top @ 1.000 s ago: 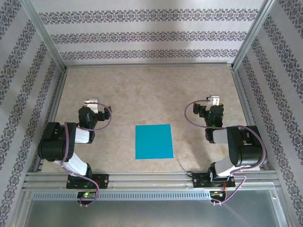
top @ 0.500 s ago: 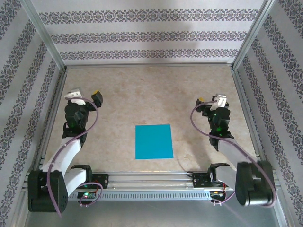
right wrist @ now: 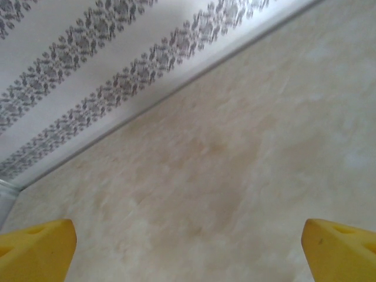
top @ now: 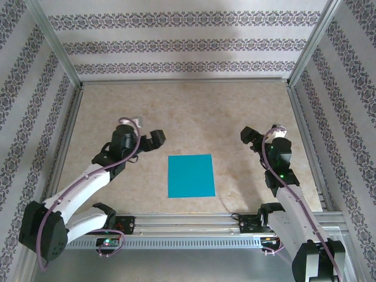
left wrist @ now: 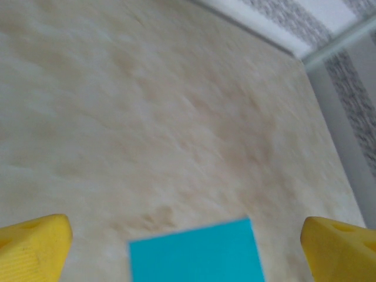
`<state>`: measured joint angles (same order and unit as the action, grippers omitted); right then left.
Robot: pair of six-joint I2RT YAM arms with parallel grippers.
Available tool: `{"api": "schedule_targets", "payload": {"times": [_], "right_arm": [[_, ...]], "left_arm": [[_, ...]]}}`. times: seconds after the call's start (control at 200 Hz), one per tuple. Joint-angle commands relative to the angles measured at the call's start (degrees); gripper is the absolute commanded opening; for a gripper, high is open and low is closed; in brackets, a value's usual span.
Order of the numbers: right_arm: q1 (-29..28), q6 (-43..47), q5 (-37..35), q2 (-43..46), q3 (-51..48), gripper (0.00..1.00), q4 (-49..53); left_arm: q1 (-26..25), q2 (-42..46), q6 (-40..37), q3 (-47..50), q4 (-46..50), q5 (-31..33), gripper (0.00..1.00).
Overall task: Fold a paper plane with a square sheet of paper (fold left side to right side)
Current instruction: Move the square sheet of paper to the center of the table.
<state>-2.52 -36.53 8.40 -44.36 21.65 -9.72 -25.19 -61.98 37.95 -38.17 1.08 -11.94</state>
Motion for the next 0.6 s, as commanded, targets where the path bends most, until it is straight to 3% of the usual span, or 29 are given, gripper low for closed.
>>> {"api": "schedule_targets", "payload": {"times": [0.0,0.3,0.595], "right_arm": [[-0.5,-6.7,7.5,-2.4,2.4,0.98,4.3],[-0.7,-6.3,9.3,-7.9,5.9,0.98,8.0],[-0.6,-5.2,7.7,-8.0,6.8,0.98,11.5]], "left_arm": [[-6.4,-4.2,5.0,-2.5,6.3,-3.1,1.0],[-20.3,-22.5,7.6,-12.7,7.5,-8.2,1.0],[-22.3,-36.5,8.8,-19.7,10.4,-11.5,1.0]]}}
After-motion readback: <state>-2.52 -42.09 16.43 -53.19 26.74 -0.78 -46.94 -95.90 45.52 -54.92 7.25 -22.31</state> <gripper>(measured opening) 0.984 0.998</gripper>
